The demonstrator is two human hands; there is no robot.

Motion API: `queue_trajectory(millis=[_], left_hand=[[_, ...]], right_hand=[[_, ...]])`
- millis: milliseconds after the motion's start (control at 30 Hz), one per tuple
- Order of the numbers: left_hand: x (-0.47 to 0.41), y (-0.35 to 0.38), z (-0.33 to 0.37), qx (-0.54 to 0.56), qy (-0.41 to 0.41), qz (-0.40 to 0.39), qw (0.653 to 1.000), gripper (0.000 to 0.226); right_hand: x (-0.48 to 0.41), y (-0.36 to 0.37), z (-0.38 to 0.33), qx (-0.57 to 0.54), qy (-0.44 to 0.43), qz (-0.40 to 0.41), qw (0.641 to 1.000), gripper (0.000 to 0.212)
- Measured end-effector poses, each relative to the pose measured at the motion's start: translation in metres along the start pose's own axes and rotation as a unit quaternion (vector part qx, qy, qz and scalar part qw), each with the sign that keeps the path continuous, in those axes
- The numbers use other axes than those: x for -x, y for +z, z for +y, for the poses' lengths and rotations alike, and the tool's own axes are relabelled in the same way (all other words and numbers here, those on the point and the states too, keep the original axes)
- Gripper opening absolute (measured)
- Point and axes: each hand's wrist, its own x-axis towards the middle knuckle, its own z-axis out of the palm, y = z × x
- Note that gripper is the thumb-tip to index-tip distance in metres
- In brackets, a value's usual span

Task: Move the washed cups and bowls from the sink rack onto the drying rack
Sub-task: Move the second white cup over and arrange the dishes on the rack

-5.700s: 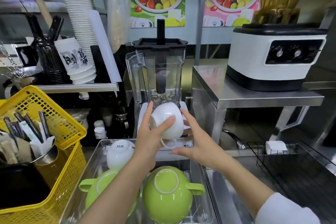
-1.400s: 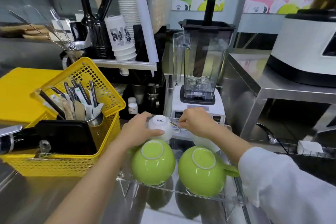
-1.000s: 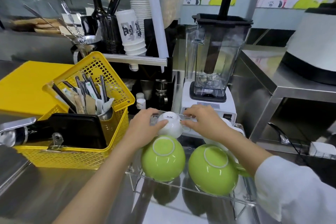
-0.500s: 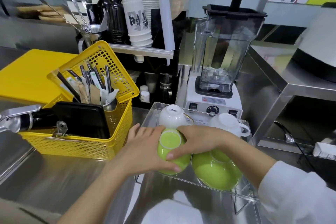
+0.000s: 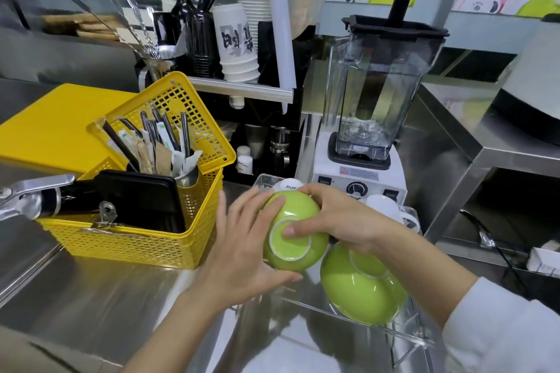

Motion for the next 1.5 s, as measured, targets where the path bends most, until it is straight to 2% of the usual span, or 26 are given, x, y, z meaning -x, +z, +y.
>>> queue_trajectory(millis=[67,100,133,167,200,233,267,333,400,467,533,633,700,800,933,1067,1233,1333,1500], left_hand=[[-0.002,-0.002,0.006,0.117,-0.091,0.037,0.988,0.115],[-0.004,-0.007,0.010,0.233,-0.171,0.049,0.956,0.122],[-0.008,-0.012,0.014,0.358,-0.245,0.056,0.899,0.128],[-0.011,-0.016,0.016,0.466,-0.285,0.054,0.836,0.133],[-0.014,-0.018,0.019,0.549,-0.304,0.048,0.777,0.135],[-0.017,-0.020,0.021,0.598,-0.312,0.043,0.737,0.131],[-0.020,-0.020,0.024,0.625,-0.313,0.046,0.713,0.122],[-0.026,-0.023,0.026,0.654,-0.324,0.085,0.679,0.089],[-0.033,-0.032,0.021,0.665,-0.338,0.116,0.656,0.059],[-0.036,-0.043,0.009,0.662,-0.343,0.105,0.658,0.046],[-0.038,-0.051,-0.002,0.641,-0.340,0.051,0.686,0.048],[-0.042,-0.055,-0.012,0.611,-0.335,-0.059,0.715,0.054],[-0.048,-0.055,-0.018,0.591,-0.336,-0.124,0.723,0.054],[-0.056,-0.049,-0.029,0.563,-0.340,-0.207,0.724,0.056],[-0.064,-0.039,-0.038,0.527,-0.354,-0.265,0.726,0.056],[-0.062,-0.032,-0.043,0.520,-0.343,-0.303,0.721,0.050],[-0.061,-0.025,-0.038,0.474,-0.315,-0.345,0.746,0.055],[-0.060,-0.022,-0.036,0.464,-0.304,-0.359,0.751,0.054],[-0.056,-0.017,-0.037,0.434,-0.304,-0.358,0.769,0.057]], right_hand=[[0.003,0.002,-0.003,-0.028,-0.040,0.044,0.998,0.055],[0.005,0.002,-0.005,-0.071,-0.052,0.061,0.994,0.058],[0.007,0.004,-0.007,-0.126,-0.059,0.075,0.987,0.060],[0.009,0.006,-0.009,-0.176,-0.069,0.084,0.978,0.061],[0.011,0.009,-0.011,-0.209,-0.079,0.094,0.970,0.061],[0.012,0.013,-0.012,-0.225,-0.088,0.102,0.965,0.060],[0.014,0.017,-0.012,-0.234,-0.094,0.106,0.962,0.060],[0.016,0.020,-0.012,-0.241,-0.093,0.100,0.961,0.062],[0.018,0.016,-0.012,-0.201,-0.092,0.088,0.971,0.059],[0.018,0.003,-0.011,-0.095,-0.113,0.118,0.982,0.063],[0.018,-0.009,-0.013,0.006,-0.161,0.138,0.977,0.060],[0.020,-0.018,-0.014,0.153,-0.222,0.077,0.960,0.039],[0.018,-0.018,-0.010,0.250,-0.226,0.061,0.940,0.027],[0.014,-0.018,-0.001,0.321,-0.193,0.054,0.925,0.016],[0.013,-0.008,0.010,0.434,-0.210,0.034,0.875,0.018],[0.017,0.000,0.016,0.512,-0.184,0.037,0.838,0.024],[0.021,0.001,0.027,0.556,-0.156,0.033,0.816,0.028],[0.021,0.000,0.029,0.592,-0.154,0.048,0.789,0.029],[0.023,0.000,0.028,0.562,-0.175,0.080,0.805,0.021]])
